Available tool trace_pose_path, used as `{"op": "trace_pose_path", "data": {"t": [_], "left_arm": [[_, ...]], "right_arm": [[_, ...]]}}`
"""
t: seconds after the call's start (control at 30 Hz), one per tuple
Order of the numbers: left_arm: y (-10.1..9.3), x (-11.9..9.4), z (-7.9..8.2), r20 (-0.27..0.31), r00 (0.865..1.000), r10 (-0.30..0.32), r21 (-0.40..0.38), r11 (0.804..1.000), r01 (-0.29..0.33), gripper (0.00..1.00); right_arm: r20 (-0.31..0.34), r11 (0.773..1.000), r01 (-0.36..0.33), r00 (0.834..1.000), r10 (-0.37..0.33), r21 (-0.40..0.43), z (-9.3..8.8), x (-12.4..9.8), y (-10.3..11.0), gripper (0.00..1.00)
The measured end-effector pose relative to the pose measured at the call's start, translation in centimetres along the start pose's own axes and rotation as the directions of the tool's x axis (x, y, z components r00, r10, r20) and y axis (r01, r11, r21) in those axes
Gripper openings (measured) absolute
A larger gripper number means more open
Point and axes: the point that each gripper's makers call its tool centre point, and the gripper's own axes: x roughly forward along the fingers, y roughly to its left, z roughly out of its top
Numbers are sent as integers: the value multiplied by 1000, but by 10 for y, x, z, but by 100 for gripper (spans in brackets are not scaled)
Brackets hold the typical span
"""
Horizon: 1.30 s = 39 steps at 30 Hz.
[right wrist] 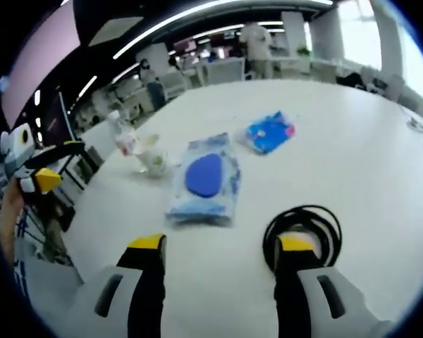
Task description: Arrange the tabletop items into an orderly group along one side of the table until the central work area is clear of visible clutter.
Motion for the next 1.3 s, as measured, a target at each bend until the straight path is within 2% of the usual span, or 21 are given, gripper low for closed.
{"op": "trace_pose_path", "data": {"t": [0.27, 0.4, 0.57, 0.67, 0.8, 1.0, 1.3], "left_arm": [[-1, 24, 9, -7, 998, -54, 6, 999, 54, 83], [-1, 34, 16, 0, 998, -66, 17, 998, 66, 83], [-1, 46, 20, -17, 997, -78, 36, 996, 79, 81], [0, 53, 22, -41, 996, -83, 42, 996, 84, 80], [1, 63, 29, -41, 995, -90, 49, 995, 92, 80], [2, 80, 35, -64, 993, -103, 53, 993, 106, 79], [6, 109, 37, -111, 988, -105, 72, 991, 113, 78]], "right_arm": [[-2, 997, -5, 1000, 5, 71, 0, 9, 13, 58], [1, 995, -18, 1000, 18, 102, 2, 15, 19, 58], [-2, 990, -26, 1000, 26, 135, 1, 20, 23, 57], [-13, 989, -27, 999, 29, 147, -4, 24, 25, 56], [-20, 985, -26, 999, 30, 171, -9, 28, 27, 56], [-25, 987, -27, 999, 32, 157, -12, 33, 33, 55], [-27, 981, -47, 998, 53, 187, -11, 41, 40, 54]]}}
